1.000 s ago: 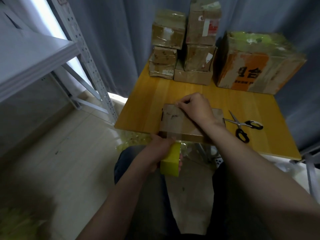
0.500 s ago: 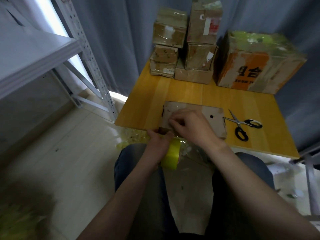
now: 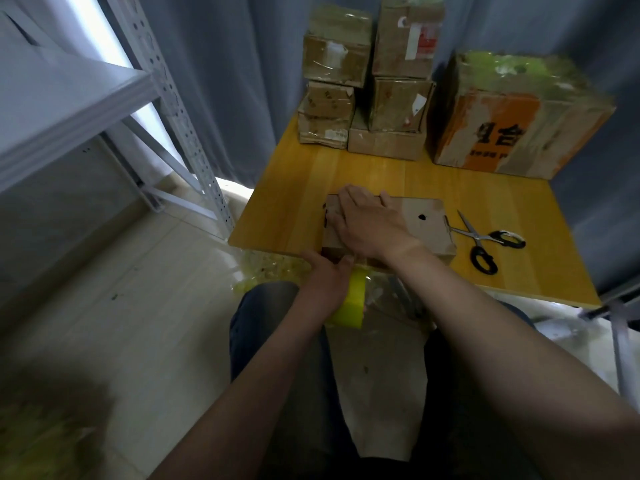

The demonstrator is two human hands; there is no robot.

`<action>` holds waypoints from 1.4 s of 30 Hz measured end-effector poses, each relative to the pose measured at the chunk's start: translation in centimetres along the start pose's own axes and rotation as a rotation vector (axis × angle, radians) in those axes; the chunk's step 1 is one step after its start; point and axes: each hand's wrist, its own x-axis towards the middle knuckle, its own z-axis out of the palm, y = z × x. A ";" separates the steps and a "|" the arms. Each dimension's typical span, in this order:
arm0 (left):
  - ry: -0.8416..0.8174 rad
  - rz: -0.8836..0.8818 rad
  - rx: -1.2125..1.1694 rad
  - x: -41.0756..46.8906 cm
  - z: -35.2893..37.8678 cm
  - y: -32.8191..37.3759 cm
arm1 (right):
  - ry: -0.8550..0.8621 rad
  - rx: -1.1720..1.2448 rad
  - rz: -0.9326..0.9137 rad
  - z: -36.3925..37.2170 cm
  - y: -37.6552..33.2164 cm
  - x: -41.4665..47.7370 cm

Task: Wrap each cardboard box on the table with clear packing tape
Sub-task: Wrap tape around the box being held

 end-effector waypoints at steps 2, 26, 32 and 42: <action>0.005 0.043 -0.008 -0.5 0.1 -0.3 | 0.044 0.035 -0.009 0.1 0.4 0.6; -0.012 1.019 1.012 5.6 -5.3 -0.5 | -0.109 1.050 0.247 3.7 0.5 -10.8; 0.048 1.059 1.031 6.4 -4.7 0.3 | 0.036 1.334 0.231 2.1 0.3 -11.7; 0.086 0.993 1.072 6.5 -5.3 6.2 | 0.296 1.342 0.143 -2.7 0.3 -12.5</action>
